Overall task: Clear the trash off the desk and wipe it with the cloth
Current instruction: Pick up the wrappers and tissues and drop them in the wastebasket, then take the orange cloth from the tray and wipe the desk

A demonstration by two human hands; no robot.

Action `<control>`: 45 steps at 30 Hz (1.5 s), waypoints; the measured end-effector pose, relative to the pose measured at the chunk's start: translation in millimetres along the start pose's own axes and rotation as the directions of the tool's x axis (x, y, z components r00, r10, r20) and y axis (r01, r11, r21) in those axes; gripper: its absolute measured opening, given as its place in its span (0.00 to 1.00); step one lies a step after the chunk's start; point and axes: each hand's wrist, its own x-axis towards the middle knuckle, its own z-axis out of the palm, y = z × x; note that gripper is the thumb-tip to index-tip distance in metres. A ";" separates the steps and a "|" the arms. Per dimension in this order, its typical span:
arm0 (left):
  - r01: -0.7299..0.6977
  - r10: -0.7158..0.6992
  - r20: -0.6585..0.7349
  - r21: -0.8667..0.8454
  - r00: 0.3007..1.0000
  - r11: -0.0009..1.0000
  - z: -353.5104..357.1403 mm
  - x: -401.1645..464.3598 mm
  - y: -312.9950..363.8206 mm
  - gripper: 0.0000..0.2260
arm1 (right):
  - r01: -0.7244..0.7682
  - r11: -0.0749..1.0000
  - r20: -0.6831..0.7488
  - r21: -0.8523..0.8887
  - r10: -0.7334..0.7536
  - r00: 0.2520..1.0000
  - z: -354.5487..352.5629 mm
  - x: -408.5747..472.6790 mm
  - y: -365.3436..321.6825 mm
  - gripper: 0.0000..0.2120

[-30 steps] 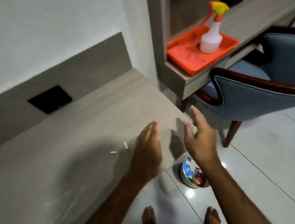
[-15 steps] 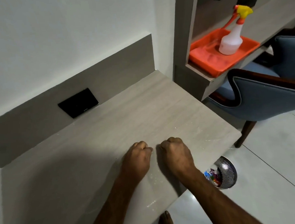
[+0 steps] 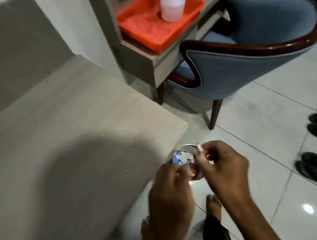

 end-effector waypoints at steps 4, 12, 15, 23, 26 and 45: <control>0.135 -0.097 0.425 -0.060 0.900 0.989 123.2 -29.3 30.8 0.13 | -0.253 0.965 0.061 -0.068 0.258 0.964 16.3 23.2 136.3 0.12; 0.528 -0.523 0.552 0.167 0.649 0.833 315.1 -58.4 -36.9 0.11 | -0.315 0.877 0.326 -0.362 0.436 0.839 120.8 53.3 309.3 0.13; 0.526 -0.522 0.517 0.155 0.678 0.836 352.5 -41.9 -48.9 0.12 | -0.317 0.858 0.323 -0.404 0.458 0.828 145.2 64.9 333.1 0.12; 0.427 -0.464 0.607 0.218 0.645 0.878 347.7 -8.9 -39.6 0.32 | -0.439 0.866 0.339 -0.238 0.498 0.798 123.1 80.4 322.2 0.08; 0.377 -0.410 0.586 0.186 0.699 0.907 297.2 3.4 -9.6 0.35 | -0.354 0.928 0.356 -0.118 0.372 0.857 85.6 80.6 288.9 0.12; 0.416 -0.448 0.002 0.365 0.894 0.833 -1.1 273.5 -67.1 0.31 | 0.420 0.907 0.327 0.021 -0.404 0.854 -15.5 267.6 -122.5 0.26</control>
